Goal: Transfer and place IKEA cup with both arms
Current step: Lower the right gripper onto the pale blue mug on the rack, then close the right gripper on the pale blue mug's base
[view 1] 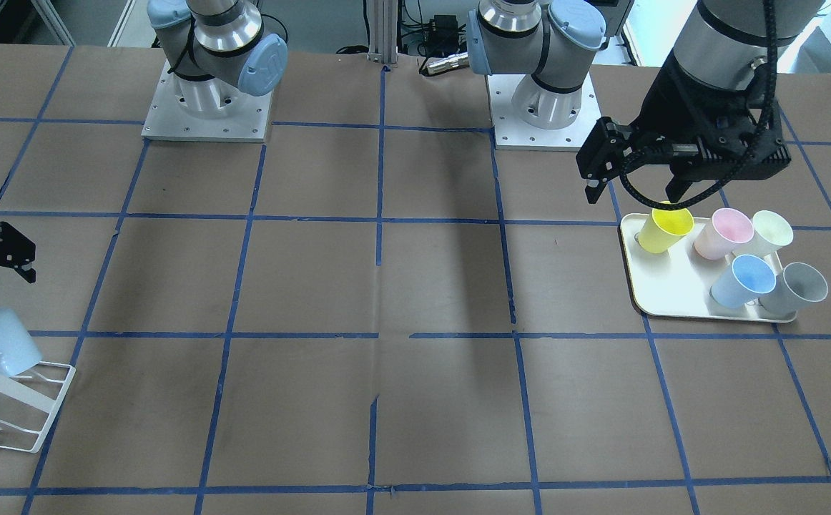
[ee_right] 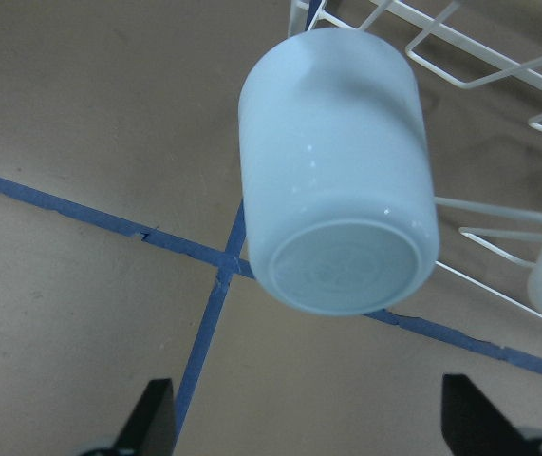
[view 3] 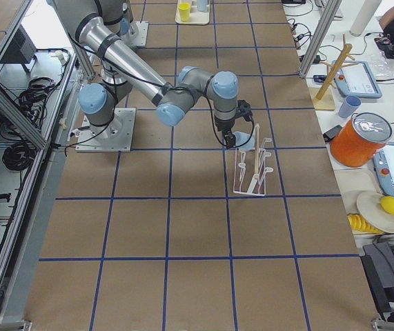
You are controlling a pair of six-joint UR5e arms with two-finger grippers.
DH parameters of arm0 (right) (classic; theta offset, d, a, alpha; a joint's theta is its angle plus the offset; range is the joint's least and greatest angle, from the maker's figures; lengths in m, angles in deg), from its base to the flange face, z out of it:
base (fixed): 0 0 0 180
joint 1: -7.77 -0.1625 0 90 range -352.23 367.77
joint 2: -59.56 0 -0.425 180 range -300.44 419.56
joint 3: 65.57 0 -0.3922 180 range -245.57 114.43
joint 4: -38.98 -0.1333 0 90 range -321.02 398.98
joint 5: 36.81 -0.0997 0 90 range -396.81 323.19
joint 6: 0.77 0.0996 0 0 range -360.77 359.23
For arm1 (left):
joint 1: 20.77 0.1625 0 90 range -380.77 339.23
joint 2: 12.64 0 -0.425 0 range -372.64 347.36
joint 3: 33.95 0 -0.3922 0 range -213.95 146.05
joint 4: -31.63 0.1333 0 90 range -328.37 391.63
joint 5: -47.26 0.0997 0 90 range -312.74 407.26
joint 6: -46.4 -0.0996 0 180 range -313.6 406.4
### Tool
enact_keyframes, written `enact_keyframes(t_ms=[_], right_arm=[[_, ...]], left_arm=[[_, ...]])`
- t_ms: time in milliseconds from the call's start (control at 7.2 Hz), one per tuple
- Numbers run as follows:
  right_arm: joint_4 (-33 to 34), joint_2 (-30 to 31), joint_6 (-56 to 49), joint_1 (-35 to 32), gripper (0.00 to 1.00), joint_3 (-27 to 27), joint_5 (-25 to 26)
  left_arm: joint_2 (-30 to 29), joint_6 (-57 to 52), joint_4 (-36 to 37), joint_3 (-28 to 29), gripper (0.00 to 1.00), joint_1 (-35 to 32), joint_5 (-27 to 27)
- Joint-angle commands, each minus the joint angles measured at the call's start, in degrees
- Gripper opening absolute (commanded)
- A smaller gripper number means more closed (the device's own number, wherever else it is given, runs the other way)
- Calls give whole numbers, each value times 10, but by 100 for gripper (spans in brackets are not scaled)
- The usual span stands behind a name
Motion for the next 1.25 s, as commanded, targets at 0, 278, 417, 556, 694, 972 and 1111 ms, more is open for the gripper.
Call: enact_keyframes(t_ms=[0, 278, 417, 556, 694, 972, 1111], right_arm=[[3, -2, 3, -2, 100, 0, -21], [4, -9, 4, -3, 100, -5, -32], [6, -15, 4, -4, 100, -7, -32], [25, -16, 4, -4, 100, -7, -31], [32, -24, 4, -4, 100, -8, -31], [48, -36, 10, -6, 100, -10, -33], [48, -31, 26, -6, 99, -11, -32]], left_arm=[[0, 0, 0, 1, 100, 0, 0], [0, 0, 0, 2, 100, 0, 0], [1, 0, 0, 0, 100, 0, 0], [1, 0, 0, 1, 100, 0, 0], [2, 0, 0, 0, 100, 0, 0], [3, 0, 0, 0, 100, 0, 1], [3, 0, 0, 0, 100, 0, 1]])
